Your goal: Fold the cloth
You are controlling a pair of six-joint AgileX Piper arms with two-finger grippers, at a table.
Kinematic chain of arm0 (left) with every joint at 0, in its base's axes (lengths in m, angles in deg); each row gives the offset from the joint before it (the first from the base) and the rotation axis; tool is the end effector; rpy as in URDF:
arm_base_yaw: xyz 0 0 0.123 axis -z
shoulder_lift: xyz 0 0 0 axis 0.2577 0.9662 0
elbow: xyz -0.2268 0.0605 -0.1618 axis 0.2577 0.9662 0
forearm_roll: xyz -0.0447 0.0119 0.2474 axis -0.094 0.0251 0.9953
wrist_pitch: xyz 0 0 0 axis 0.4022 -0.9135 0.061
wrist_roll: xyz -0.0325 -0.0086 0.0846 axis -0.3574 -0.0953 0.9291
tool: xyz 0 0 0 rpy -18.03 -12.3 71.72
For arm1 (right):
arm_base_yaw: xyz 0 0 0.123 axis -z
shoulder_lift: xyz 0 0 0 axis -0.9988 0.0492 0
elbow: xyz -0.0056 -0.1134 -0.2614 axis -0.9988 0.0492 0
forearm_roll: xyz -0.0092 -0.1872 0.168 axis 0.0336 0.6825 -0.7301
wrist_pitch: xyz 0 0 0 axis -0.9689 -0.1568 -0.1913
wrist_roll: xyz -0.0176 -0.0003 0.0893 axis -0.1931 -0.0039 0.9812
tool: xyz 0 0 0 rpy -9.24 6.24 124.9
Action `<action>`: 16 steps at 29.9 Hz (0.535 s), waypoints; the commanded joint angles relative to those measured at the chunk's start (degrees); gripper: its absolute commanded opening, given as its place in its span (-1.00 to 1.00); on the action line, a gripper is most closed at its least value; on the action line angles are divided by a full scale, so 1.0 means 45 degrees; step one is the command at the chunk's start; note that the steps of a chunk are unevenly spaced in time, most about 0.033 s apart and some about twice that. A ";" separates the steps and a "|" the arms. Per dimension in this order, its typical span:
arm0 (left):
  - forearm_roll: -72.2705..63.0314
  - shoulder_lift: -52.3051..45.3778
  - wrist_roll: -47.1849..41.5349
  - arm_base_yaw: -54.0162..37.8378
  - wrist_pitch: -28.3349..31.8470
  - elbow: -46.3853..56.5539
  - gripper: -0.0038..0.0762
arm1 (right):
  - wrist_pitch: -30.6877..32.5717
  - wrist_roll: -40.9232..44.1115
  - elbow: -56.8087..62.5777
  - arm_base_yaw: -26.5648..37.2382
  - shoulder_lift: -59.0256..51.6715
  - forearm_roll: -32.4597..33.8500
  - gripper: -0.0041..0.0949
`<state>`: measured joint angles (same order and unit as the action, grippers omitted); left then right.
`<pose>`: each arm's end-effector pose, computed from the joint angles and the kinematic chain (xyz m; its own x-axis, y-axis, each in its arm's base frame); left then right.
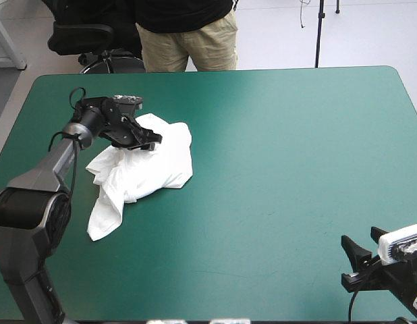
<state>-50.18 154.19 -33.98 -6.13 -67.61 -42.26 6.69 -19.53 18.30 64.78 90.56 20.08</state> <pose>0.4166 -0.0785 0.2389 -0.8876 0.2087 -0.4106 0.2755 0.9550 -0.1101 0.0397 0.0113 0.3224 -0.4280 -0.0940 -0.8989 -0.3062 0.9508 0.0463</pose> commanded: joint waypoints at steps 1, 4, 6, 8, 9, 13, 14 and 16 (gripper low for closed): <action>-0.0349 0.0354 0.0205 0.0362 -0.0207 -0.0455 0.22 | -0.0929 -0.0001 -0.0312 -0.0013 0.0136 0.0069 0.23; -0.0479 0.0840 0.0205 0.0676 -0.0497 -0.0455 0.19 | -0.0980 -0.0001 -0.0312 -0.0013 0.0136 0.0048 0.23; -0.0534 0.0946 0.0261 0.0962 -0.0524 -0.0455 0.09 | -0.0980 0.0023 -0.0312 -0.0013 0.0136 0.0014 0.23; -0.0534 0.0972 0.0519 0.1214 -0.0412 -0.0455 -0.10 | -0.0980 0.0024 -0.0312 -0.0013 0.0136 -0.0035 0.23; -0.0571 0.0972 0.0652 0.1332 -0.0386 -0.0488 -0.25 | -0.0980 0.0047 -0.0312 -0.0013 0.0136 -0.0035 0.23; -0.0740 0.0972 0.1524 0.1835 -0.0354 -0.0660 -0.93 | -0.0980 0.0043 -0.0312 -0.0013 0.0136 -0.0035 0.23; -0.0775 0.0972 0.1558 0.1999 -0.0354 -0.0758 -0.93 | -0.0980 0.0043 -0.0312 -0.0013 0.0136 -0.0035 0.23; -0.0837 0.0972 0.1592 0.2358 -0.0385 -0.0931 -0.95 | -0.0980 0.0043 -0.0312 -0.0013 0.0136 -0.0035 0.23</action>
<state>-46.76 159.08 -27.40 0.89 -67.38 -45.53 6.47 -19.42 18.30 64.78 90.56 19.64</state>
